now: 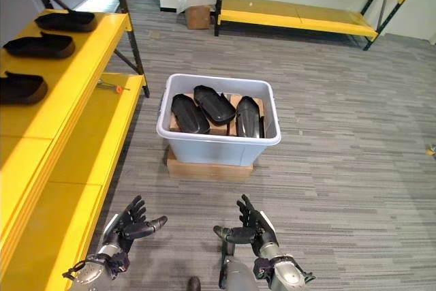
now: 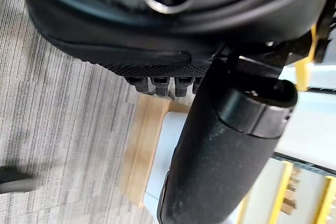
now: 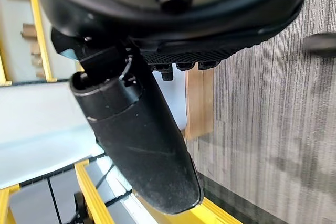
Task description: Move parts from the plastic box to the shelf.
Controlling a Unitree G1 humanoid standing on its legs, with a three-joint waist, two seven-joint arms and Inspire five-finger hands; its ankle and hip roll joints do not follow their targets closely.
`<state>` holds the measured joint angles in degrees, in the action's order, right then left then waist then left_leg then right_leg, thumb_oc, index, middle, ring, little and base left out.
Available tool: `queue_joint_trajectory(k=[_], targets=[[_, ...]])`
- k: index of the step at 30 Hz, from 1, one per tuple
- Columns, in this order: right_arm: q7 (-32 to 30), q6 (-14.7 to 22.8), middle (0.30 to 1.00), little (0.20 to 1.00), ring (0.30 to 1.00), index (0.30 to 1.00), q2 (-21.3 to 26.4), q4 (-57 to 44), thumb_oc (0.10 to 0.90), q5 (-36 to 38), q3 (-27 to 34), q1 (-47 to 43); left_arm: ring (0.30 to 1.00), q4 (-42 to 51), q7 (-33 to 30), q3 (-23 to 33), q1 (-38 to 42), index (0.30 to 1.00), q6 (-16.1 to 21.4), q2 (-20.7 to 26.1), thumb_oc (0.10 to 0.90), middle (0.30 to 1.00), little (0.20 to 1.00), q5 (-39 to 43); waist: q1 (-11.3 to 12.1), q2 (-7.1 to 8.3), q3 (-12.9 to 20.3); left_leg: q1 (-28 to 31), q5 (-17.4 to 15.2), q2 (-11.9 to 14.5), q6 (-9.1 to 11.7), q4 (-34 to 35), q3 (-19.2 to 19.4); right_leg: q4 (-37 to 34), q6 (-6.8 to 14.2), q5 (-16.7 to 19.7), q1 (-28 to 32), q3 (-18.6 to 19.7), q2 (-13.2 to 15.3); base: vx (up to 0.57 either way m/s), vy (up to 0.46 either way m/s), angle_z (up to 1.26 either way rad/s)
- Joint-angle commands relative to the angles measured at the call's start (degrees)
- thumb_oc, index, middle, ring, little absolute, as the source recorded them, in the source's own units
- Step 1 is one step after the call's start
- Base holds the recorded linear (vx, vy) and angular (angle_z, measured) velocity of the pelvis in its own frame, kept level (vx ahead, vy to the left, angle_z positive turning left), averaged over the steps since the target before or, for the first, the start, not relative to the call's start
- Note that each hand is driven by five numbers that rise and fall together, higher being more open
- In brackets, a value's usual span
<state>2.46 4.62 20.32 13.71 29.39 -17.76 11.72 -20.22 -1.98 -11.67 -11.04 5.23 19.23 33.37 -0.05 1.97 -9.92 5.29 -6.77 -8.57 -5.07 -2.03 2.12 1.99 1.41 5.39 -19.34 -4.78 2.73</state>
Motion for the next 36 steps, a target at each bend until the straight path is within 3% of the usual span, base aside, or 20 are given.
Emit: queue_joint_trajectory(k=[1, 3, 6, 8, 9, 11, 12, 15, 17, 18, 20, 26, 27, 32, 34, 36], targets=[[0.39, 5.08, 1.0, 1.0, 1.0, 1.0, 2.59, -4.66, 0.9, 0.18, 1.43, -3.71, 1.0, 6.75, 1.3, 0.23, 0.81, 1.0, 4.87, -0.02, 0.9, 1.0, 1.0, 0.33, 0.39, 0.94, 2.57, -0.73, 0.12, 8.09, 4.54, -7.03, -3.21, 3.68, 4.31, 1.67, 6.15, 1.94, 0.57, 0.34, -0.26, 0.33], [0.04, 5.22, 1.0, 1.0, 1.0, 1.0, 2.8, -4.52, 0.9, 1.19, 1.26, -3.98, 1.0, 6.59, 1.12, 0.2, 0.81, 1.0, 4.78, -0.69, 0.9, 1.0, 1.0, 1.88, 0.16, 0.83, 3.39, -0.21, 0.1, 9.91, 5.37, -7.79, -3.46, 4.63, 3.29, 0.29, 6.58, 1.19, -0.59, 0.31, -0.273, 0.38], [-0.2, 5.29, 1.0, 1.0, 1.0, 1.0, 3.9, -4.71, 0.9, 0.61, 1.37, -4.39, 1.0, 5.95, 0.65, -0.36, 1.55, 1.0, 4.53, -1.85, 0.9, 1.0, 1.0, 3.84, -0.13, 0.3, 4.11, -2.42, 5.1, 11.85, 6.78, -13.85, -3.64, 5.82, 1.43, -2.45, 8.06, 0.94, -2.19, 0.19, -0.204, 0.12], [-0.47, 5.63, 1.0, 1.0, 1.0, 1.0, 4.66, -5.0, 0.9, 0.13, 1.44, -4.72, 1.0, 5.71, 0.53, -0.72, 2.11, 1.0, 4.64, -1.8, 0.9, 1.0, 1.0, 4.46, 0.21, 1.02, 3.37, -6.75, 9.3, 11.88, 7.17, -23.35, -4.78, 5.89, 0.07, -3.16, 9.59, 1.24, -2.83, 0.16, -0.281, 0.07], [-1.47, 5.65, 1.0, 1.0, 1.0, 1.0, 5.34, -4.93, 0.9, -0.84, 2.05, -4.51, 1.0, 5.91, 0.55, -1.15, 1.98, 1.0, 4.53, -1.67, 0.9, 1.0, 1.0, 4.4, 1.47, 2.3, 2.3, -11.38, 10.0, 9.85, 6.28, -28.14, -5.54, 5.38, -0.97, -4.28, 11.94, 1.79, -2.7, 0.16, -0.247, 0.02], [-1.48, 5.64, 1.0, 1.0, 1.0, 1.0, 5.34, -4.94, 0.9, -0.84, 2.07, -4.49, 1.0, 5.92, 0.54, -1.17, 1.98, 1.0, 4.53, -1.67, 0.9, 1.0, 1.0, 4.4, 1.52, 2.23, 2.21, -11.33, 9.85, 9.91, 6.26, -28.32, -5.52, 5.43, -0.95, -4.35, 12.03, 1.79, -2.76, 0.09, -0.092, -0.4], [-1.65, 5.6, 1.0, 1.0, 1.0, 1.0, 5.46, -4.78, 0.9, -1.19, 2.16, -4.48, 1.0, 5.98, 0.58, -1.37, 1.76, 1.0, 4.36, -1.75, 0.9, 1.0, 1.0, 4.21, 1.69, 2.32, 2.07, -12.77, 8.76, 8.81, 5.95, -27.49, -5.12, 5.11, -0.83, -4.4, 12.77, 1.9, -2.52, 0.09, -0.049, -0.57], [-1.86, 5.79, 1.0, 1.0, 1.0, 1.0, 5.43, -4.77, 0.9, -0.76, 2.57, -3.99, 1.0, 5.72, 0.72, -1.72, 1.4, 1.0, 4.18, -1.39, 0.9, 1.0, 1.0, 3.65, 1.99, 2.71, 2.26, -15.31, 6.14, 10.1, 5.49, -17.61, -0.86, 4.36, -0.04, -5.46, 14.59, 1.06, -1.65, 0.16, -0.01, -0.13], [-2.03, 5.97, 1.0, 1.0, 1.0, 1.0, 5.44, -4.81, 0.9, -1.12, 2.79, -3.77, 1.0, 5.62, 0.78, -1.97, 1.15, 1.0, 4.28, -1.05, 0.9, 1.0, 1.0, 3.19, 2.44, 2.11, 2.17, -15.67, 7.46, 10.45, 5.88, -10.63, -1.22, 4.49, 0.1, -6.4, 15.58, 1.27, -2.2, 0.19, 0.08, 0.11], [-2.4, 6.08, 1.0, 1.0, 1.0, 1.0, 5.43, -4.57, 0.9, -1.61, 2.81, -3.62, 1.0, 5.49, 0.49, -1.98, 0.93, 1.0, 4.21, -1.01, 0.9, 1.0, 1.0, 2.7, 2.96, 1.1, 2.21, -16.74, 12.11, 10.74, 6.77, -5.19, -2.98, 4.87, -0.14, -7.56, 17.03, 1.42, -2.91, 0.21, 0.105, -0.02], [-2.34, 5.72, 1.0, 1.0, 1.0, 1.0, 5.07, -4.27, 0.9, -1.83, 2.84, -3.47, 1.0, 5.26, 0.36, -1.47, 1.07, 1.0, 4.12, -1.09, 0.9, 1.0, 1.0, 2.31, 3.28, 0.17, 2.27, -16.78, 14.63, 10.34, 7.17, -1.77, -3.96, 5.26, -0.03, -8.5, 18.59, 1.66, -3.16, 0.23, 0.15, -0.07], [-0.92, 5.01, 1.0, 1.0, 1.0, 1.0, 3.85, -4.47, 0.9, -2.5, 3.13, -2.08, 1.0, 6.06, 0.81, -0.97, 0.45, 1.0, 4.41, -0.96, 0.9, 1.0, 1.0, 2.06, 3.58, -0.09, 4.26, -13.86, 12.69, 8.77, 5.82, -0.75, -4.7, 5.31, 1.28, -9.33, 20.6, 2.11, -1.0, 0.19, 0.188, -0.19], [-0.75, 4.79, 1.0, 1.0, 1.0, 1.0, 2.99, -4.12, 0.9, -2.57, 2.78, -1.95, 1.0, 6.31, 0.65, -0.93, 0.89, 1.0, 4.51, -0.27, 0.9, 1.0, 1.0, 1.93, 3.68, 0.09, 4.94, -12.84, 10.56, 7.84, 4.87, -1.89, -4.06, 5.32, 2.06, -9.09, 21.33, 2.25, 0.65, 0.16, 0.186, 0.16], [-0.41, 4.63, 1.0, 1.0, 1.0, 1.0, 2.05, -3.89, 0.9, -2.5, 1.88, -2.67, 1.0, 6.63, -0.04, -0.61, 1.79, 1.0, 4.56, 0.52, 0.9, 1.0, 1.0, 1.71, 3.97, 0.3, 5.23, -12.32, 7.44, 6.46, 3.43, -4.18, -3.81, 7.22, 3.42, -8.58, 21.01, 3.11, 2.75, 0.13, 0.169, 0.0], [-0.13, 4.68, 1.0, 1.0, 1.0, 1.0, 1.82, -3.61, 0.9, -2.51, 1.1, -3.48, 1.0, 6.43, -0.41, -0.65, 2.32, 1.0, 4.46, 0.87, 0.9, 1.0, 1.0, 1.31, 4.05, 0.22, 4.73, -11.97, 6.51, 6.02, 2.34, -4.84, -3.79, 12.04, 4.17, -7.0, 18.51, 3.93, 3.31, 0.05, 0.145, -0.17], [-0.02, 4.66, 1.0, 1.0, 1.0, 1.0, 1.43, -3.67, 0.9, -2.44, 0.43, -3.97, 1.0, 6.33, -0.67, -0.66, 2.88, 1.0, 4.49, 1.2, 0.9, 1.0, 1.0, 0.95, 3.76, 0.21, 3.77, -11.53, 5.91, 5.57, 1.36, -5.29, -3.79, 18.58, 4.77, -2.52, 15.01, 5.1, 3.46, -0.01, 0.118, -0.08]])
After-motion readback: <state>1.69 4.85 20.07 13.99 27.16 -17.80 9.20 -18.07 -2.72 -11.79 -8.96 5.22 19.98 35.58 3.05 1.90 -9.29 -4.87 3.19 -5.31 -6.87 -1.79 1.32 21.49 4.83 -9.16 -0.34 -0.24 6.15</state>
